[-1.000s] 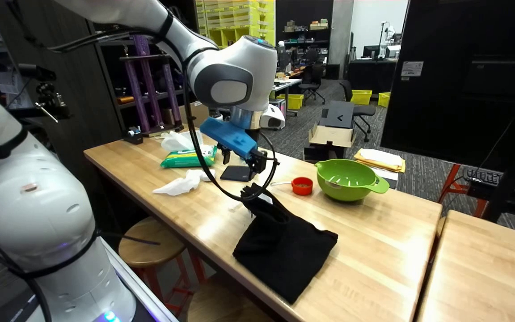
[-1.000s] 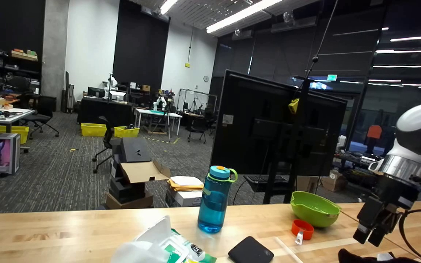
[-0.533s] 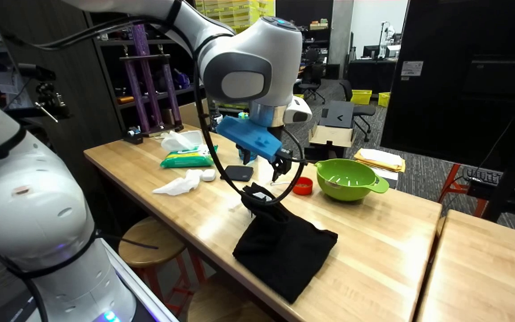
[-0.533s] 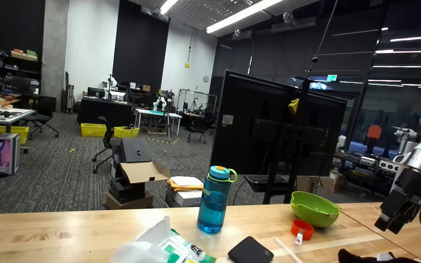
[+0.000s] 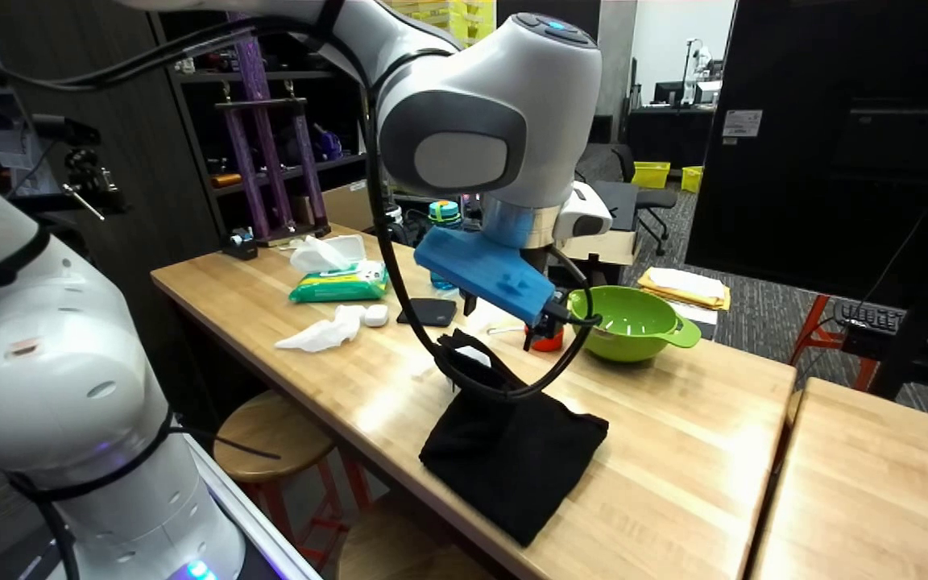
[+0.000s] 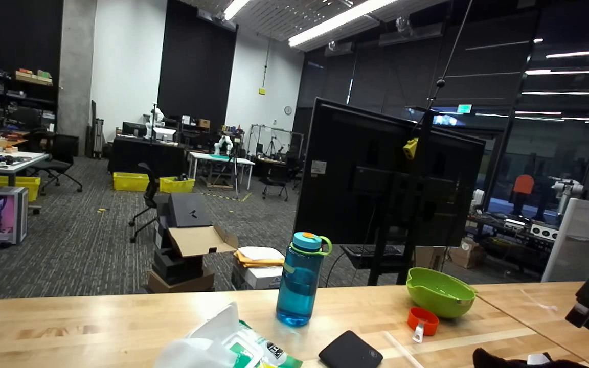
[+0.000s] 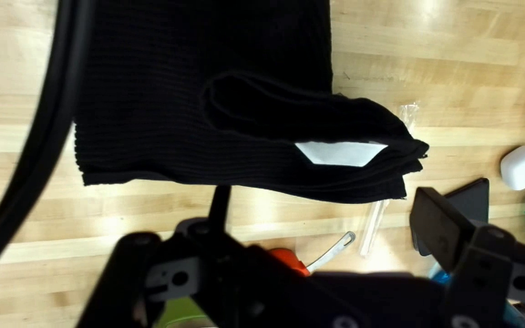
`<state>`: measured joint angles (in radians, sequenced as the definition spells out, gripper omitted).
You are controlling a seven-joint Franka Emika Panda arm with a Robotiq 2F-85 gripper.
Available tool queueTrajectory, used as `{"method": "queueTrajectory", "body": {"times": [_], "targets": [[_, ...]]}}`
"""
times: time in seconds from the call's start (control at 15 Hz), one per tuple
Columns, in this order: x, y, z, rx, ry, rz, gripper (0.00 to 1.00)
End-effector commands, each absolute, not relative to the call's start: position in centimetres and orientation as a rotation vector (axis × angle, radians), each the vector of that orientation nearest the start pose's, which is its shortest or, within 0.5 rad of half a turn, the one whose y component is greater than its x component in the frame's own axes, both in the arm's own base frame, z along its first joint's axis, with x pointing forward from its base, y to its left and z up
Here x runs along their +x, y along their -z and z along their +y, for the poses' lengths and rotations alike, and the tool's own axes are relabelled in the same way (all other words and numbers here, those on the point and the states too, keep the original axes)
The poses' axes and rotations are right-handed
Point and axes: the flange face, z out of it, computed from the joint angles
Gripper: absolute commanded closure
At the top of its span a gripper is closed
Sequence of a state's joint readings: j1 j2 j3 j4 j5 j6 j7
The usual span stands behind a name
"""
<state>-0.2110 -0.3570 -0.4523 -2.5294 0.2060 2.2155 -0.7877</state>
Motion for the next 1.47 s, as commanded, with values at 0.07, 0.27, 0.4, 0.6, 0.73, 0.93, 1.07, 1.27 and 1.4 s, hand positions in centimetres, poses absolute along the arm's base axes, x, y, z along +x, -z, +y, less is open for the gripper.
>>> {"method": "queueTrajectory", "body": {"times": [0.07,0.27,0.4,0.6,0.73,0.93,1.07,1.27,1.4], "targets": [[32.5,-39.6,-26.9,-2.834,0.283,-0.130,0.00],[31.5,-39.1,-27.3,-2.804,0.234,-0.223,0.00],[31.1,-38.8,-27.9,-2.796,0.208,-0.288,0.00],[30.9,-38.8,-28.9,-2.802,0.169,-0.391,0.00],[31.2,-38.8,-29.6,-2.812,0.151,-0.459,0.00],[32.3,-38.3,-30.1,-2.793,0.133,-0.570,0.00],[32.9,-37.5,-30.3,-2.768,0.117,-0.632,0.00],[33.8,-36.1,-30.0,-2.705,0.077,-0.733,0.00],[34.6,-35.1,-29.5,-2.658,0.058,-0.786,0.00]]}}
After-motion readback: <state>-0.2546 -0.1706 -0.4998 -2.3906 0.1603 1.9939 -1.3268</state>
